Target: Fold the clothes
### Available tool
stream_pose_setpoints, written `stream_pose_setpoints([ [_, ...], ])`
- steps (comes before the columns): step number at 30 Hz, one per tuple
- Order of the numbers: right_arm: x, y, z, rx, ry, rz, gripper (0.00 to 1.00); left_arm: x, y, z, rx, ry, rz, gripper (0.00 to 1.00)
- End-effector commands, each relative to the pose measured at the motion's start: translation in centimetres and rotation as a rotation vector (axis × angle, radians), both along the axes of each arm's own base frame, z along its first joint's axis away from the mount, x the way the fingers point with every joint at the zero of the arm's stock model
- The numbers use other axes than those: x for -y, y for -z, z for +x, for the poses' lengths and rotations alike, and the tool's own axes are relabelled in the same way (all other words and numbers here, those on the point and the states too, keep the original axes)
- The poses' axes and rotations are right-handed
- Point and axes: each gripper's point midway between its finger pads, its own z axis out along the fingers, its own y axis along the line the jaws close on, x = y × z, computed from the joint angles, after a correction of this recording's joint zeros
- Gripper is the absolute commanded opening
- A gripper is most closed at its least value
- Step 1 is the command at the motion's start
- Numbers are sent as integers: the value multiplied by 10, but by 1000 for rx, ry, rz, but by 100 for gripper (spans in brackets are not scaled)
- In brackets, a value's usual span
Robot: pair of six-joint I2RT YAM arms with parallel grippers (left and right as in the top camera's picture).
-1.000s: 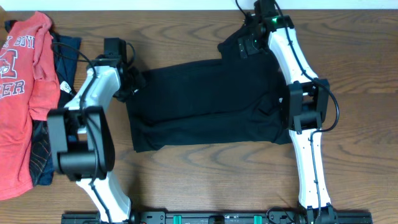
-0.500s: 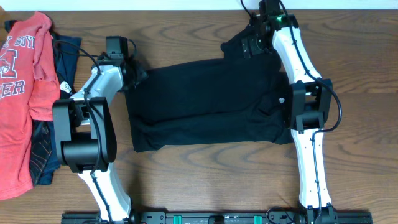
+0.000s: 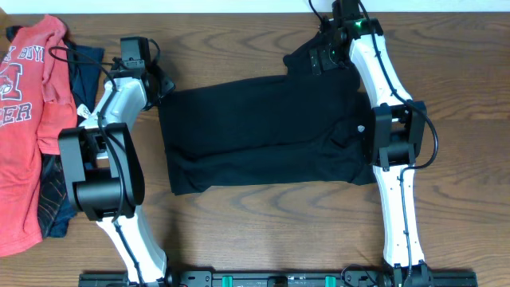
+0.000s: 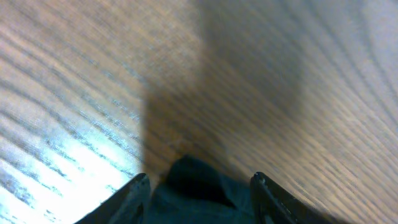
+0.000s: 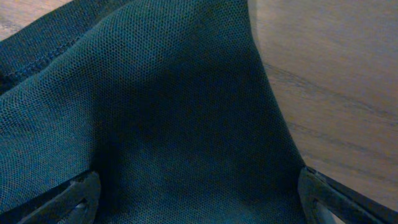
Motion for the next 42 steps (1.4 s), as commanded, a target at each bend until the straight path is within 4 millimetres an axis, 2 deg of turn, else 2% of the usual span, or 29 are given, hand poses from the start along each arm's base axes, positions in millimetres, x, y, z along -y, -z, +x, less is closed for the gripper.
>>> stream_pose_setpoints([
  [1, 18, -4, 1, 2, 2, -44, 99, -3, 19, -4, -49, -13, -2, 51],
  [5, 17, -61, 15, 112, -4, -33, 99, 0, 27, -7, -74, -4, -16, 51],
  [7, 16, -75, 16, 130, -11, -17, 99, 2, 31, -8, -80, 6, -29, 52],
  [9, 15, -80, 14, 130, -17, -5, 99, 6, 37, -9, -91, 15, -49, 52],
  [13, 15, -78, 10, 109, -17, -8, 99, 16, 50, -12, -118, 36, -99, 50],
  [14, 15, -77, 9, 107, -18, -8, 98, 18, 53, -14, -125, 40, -111, 37],
  [15, 15, -78, 9, 107, -18, -8, 93, 19, 54, -14, -129, 42, -117, 20],
  [16, 15, -78, 9, 108, -18, -8, 84, 19, 55, -15, -133, 42, -117, 11],
  [17, 15, -78, 9, 107, -17, -8, 75, 20, 55, -15, -135, 42, -118, 6],
  [18, 15, -77, 9, 107, -17, -8, 64, 20, 55, -16, -136, 43, -118, 6],
  [22, 18, -78, 10, 110, -13, -8, 37, 20, 54, -15, -140, 42, -118, 6],
  [25, 21, -78, 11, 113, -7, -8, 25, 20, 48, -12, -136, 39, -119, 6],
  [27, 26, -77, 12, 112, 1, -8, 27, 19, 38, -5, -126, 40, -117, 6],
  [29, 31, -76, 12, 109, 8, -9, 32, 18, 26, 2, -116, 40, -116, 6],
  [31, 34, -73, 12, 100, 12, 5, 44, 18, 14, 8, -104, 41, -114, 6],
  [32, 36, -68, 11, 92, 14, 8, 58, 17, 10, 10, -101, 41, -114, 6],
  [34, 39, -55, 9, 69, 19, 17, 68, 17, 4, 12, -100, 41, -114, 6],
  [38, 42, -27, 7, 37, 14, 30, 63, 17, 4, 11, -106, 41, -115, 6],
  [42, 35, -4, 4, 22, 1, 64, 60, 17, 4, 11, -107, 41, -115, 6],
])
